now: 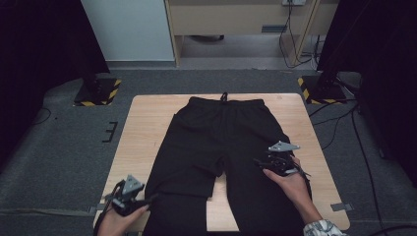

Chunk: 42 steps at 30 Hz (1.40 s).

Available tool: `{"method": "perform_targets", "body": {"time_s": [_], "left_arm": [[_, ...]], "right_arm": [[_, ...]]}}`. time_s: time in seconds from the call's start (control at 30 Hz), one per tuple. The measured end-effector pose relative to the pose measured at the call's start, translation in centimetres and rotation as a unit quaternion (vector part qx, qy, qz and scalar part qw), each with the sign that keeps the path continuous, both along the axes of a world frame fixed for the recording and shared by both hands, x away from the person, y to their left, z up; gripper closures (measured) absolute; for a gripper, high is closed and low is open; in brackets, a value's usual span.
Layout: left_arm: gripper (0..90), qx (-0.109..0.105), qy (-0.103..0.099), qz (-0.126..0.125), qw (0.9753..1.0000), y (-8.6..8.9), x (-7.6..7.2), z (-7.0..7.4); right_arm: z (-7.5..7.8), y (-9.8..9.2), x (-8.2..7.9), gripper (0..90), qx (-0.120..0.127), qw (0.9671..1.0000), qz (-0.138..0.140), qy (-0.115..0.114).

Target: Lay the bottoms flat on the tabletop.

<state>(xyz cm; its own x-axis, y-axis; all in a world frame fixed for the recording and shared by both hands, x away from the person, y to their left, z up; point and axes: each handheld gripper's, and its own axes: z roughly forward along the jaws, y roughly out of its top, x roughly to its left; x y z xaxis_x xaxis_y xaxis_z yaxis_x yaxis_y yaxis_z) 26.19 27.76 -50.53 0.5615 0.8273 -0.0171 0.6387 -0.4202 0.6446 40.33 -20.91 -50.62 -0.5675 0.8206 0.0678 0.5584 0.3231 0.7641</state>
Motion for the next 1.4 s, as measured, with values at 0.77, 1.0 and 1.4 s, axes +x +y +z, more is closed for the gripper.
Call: {"method": "perform_targets", "body": {"time_s": [0.77, 1.0, 1.4], "left_arm": [[72.1, 0.024, 0.005, -0.145, 0.9891, -7.1, -1.7, -0.8], [89.2, 0.037, 0.017, -0.142, 0.989, -3.8, 0.4, -0.5], [89.1, -0.002, 0.074, -0.216, 0.9735, 1.6, -0.9, -0.4]], "right_arm": [[0.3, 0.3, -0.5, 38.4, 0.014, 0.9998, 0.001, -0.012], [0.3, -0.2, -0.4, 38.5, 0.017, 0.9998, -0.007, -0.012], [0.6, -1.1, -0.5, 38.4, 0.023, 0.9995, -0.018, -0.014]]}}
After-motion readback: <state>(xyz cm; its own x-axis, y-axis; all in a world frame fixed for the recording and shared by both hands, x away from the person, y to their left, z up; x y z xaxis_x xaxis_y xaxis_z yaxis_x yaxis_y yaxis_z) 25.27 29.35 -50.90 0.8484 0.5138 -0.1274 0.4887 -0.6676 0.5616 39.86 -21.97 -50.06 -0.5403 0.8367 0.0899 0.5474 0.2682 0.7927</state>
